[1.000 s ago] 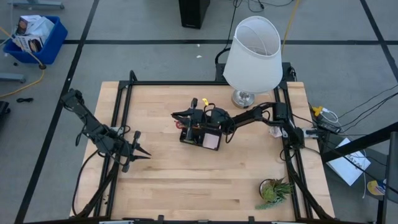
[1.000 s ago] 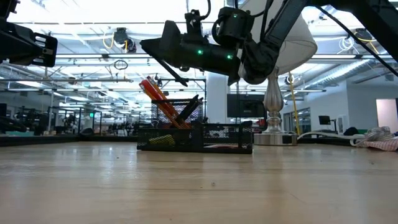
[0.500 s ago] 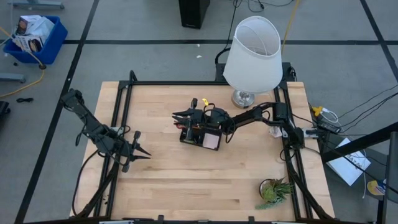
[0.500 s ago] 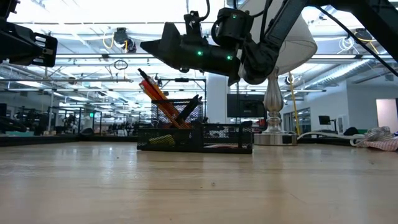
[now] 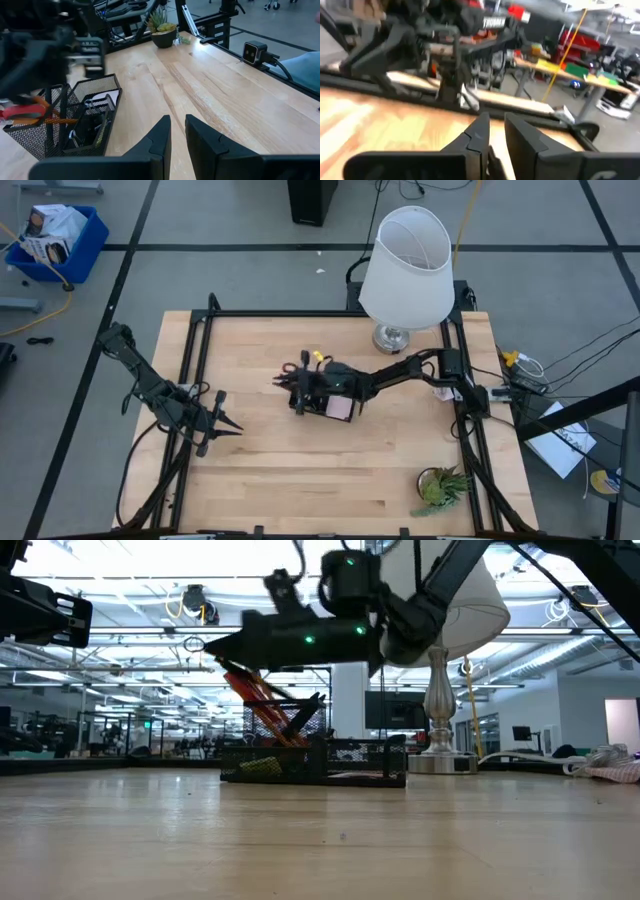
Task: Pick and place office supplies into organizer
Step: Put the black pen into the black desk organizer
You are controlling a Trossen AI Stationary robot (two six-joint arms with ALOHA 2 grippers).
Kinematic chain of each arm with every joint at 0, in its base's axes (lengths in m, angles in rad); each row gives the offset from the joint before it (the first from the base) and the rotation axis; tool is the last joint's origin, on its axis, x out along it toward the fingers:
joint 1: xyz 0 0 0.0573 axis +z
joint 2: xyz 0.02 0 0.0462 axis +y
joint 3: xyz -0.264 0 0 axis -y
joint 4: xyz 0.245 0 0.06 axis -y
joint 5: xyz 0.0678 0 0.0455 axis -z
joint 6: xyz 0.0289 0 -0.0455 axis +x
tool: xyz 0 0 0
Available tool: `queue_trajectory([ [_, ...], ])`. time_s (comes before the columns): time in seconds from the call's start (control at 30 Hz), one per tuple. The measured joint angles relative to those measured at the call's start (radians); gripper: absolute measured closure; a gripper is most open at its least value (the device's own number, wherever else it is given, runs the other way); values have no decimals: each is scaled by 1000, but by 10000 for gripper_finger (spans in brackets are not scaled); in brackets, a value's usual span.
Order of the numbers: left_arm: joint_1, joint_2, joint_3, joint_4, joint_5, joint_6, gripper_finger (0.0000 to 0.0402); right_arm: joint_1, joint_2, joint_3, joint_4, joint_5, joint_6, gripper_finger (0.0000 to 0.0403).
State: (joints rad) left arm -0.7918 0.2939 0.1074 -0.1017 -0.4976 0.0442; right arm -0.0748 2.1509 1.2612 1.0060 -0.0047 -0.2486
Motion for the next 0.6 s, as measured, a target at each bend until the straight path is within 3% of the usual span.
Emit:
queue_trajectory([
  [0.13,0,0,0,0,0,0,339,44,0,62,-140,107,-85,330],
  [0.3,0,0,0,0,0,0,339,99,-13,110,-182,289,-179,306],
  [0.43,0,0,0,0,0,0,339,141,-71,121,-212,472,-262,304],
  [0.6,0,0,0,0,0,0,339,201,-183,122,-330,579,-312,315],
])
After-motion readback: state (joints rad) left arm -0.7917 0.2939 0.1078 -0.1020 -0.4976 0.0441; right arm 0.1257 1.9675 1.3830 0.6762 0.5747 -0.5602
